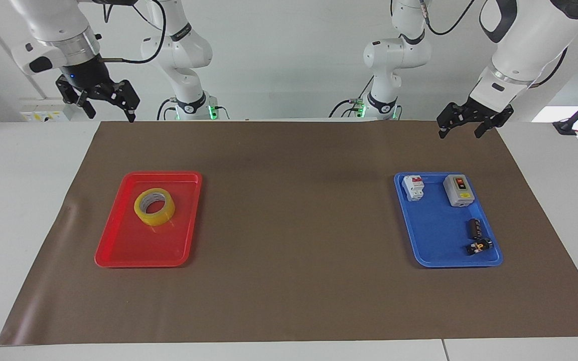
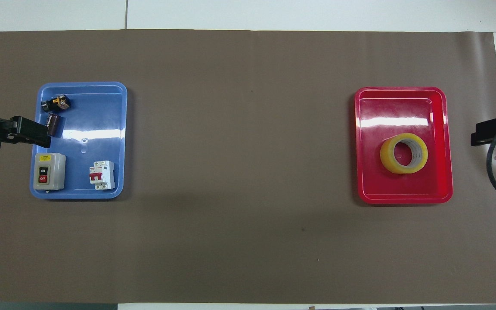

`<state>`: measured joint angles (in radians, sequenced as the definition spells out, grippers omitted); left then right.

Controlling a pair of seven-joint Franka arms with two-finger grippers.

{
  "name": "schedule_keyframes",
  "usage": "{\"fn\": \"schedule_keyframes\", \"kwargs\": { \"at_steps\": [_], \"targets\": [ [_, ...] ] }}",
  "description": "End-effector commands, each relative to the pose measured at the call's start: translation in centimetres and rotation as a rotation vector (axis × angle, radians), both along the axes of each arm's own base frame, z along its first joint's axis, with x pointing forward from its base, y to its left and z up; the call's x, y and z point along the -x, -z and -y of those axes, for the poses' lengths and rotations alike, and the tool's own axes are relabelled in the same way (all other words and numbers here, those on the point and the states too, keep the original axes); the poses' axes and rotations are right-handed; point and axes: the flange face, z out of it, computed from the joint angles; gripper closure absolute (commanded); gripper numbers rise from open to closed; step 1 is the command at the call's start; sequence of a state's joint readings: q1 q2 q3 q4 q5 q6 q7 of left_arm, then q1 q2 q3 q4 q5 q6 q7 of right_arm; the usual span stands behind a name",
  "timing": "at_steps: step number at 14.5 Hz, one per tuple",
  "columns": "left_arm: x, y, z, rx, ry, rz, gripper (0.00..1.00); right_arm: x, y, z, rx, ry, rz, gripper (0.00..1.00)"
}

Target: Place and move tape with both arms

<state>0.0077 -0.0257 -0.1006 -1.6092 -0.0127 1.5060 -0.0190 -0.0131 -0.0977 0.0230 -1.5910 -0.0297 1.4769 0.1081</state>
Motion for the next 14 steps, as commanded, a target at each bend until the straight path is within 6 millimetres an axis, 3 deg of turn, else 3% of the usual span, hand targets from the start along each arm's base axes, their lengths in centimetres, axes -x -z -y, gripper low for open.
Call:
{"fn": "schedule_keyframes", "kwargs": {
  "at_steps": [1, 14],
  "targets": [
    [0.48, -0.47, -0.37, -0.001, 0.0, 0.012, 0.0, 0.72, -0.01, -0.13, 0.01, -0.012, 0.004, 0.0],
    [0.47, -0.49, -0.37, -0.001, 0.0, 0.013, 0.0, 0.43, 0.19, -0.25, -0.003, -0.013, -0.028, 0.0]
  ]
}}
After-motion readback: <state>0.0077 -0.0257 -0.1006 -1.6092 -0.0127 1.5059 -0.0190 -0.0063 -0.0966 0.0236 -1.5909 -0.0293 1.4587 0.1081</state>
